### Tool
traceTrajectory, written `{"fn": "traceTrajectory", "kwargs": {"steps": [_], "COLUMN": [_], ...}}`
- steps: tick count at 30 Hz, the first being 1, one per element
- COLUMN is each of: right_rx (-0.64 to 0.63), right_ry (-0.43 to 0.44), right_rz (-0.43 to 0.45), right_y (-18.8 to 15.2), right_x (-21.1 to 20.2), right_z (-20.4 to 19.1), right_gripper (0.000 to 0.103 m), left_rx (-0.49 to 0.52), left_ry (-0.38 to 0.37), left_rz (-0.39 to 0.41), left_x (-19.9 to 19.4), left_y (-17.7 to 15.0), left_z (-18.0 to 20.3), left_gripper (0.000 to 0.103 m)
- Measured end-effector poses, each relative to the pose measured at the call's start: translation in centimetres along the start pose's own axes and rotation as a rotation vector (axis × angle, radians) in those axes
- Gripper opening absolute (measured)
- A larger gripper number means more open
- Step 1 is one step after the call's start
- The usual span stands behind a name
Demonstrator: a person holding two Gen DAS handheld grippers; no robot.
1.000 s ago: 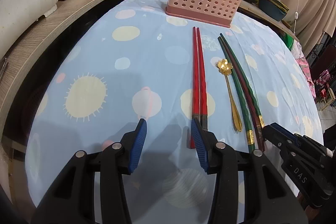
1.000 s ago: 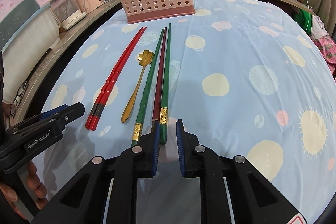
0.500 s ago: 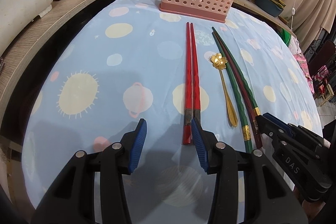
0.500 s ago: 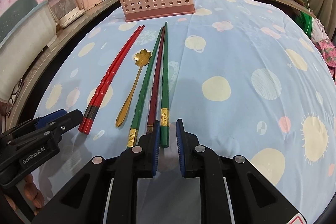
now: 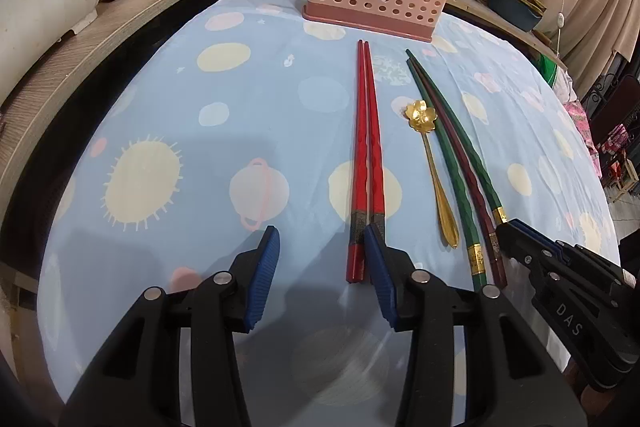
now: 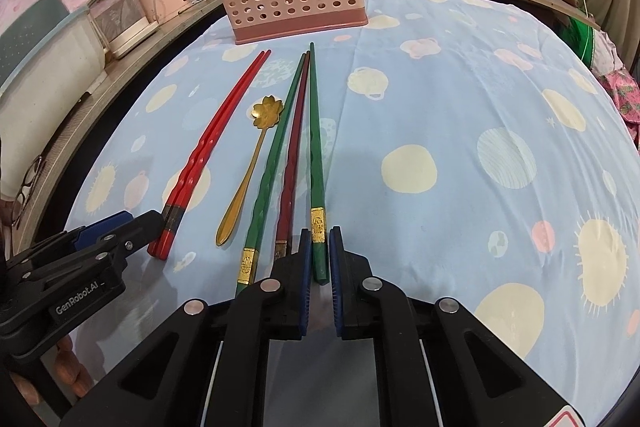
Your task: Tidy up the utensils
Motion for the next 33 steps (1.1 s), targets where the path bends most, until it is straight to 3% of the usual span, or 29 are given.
{"fn": "traceTrajectory", "kwargs": {"steps": [6,14,33], "right_rx": [0.002,0.001,0.032], "right_ry": [0.001,0.002,0.023], "right_rz": [0.001,0.0,0.057], "right_y": [-0.1,-0.2,0.4], "right_x": [-0.1,-0.1,-3.3], "right_z": [0.0,0.0,0.3], "right_gripper": [0.008,0.007,0.007], "left_rx": [0.023,0.026,-0.015], "left_ry": [0.023,0.001,-0.019], "left_rz": [0.013,0.016,0.063], "left_x": [0.1,0.1,-2.4], "left_y": [-0.1,-0.1,1.1], "left_z": [0.1,0.0,-0.7], "left_gripper": [0.038,0.01,0.008]}}
Point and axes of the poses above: each gripper's, at about its wrist camera, not at the fingertips, and x roughly the way its jaws point, z to its right, y to its top, the point moved 8 cm from there along x, roughly the way its jaws point, and after that the axes turned 10 degrees about y, right-handed, at the moved point
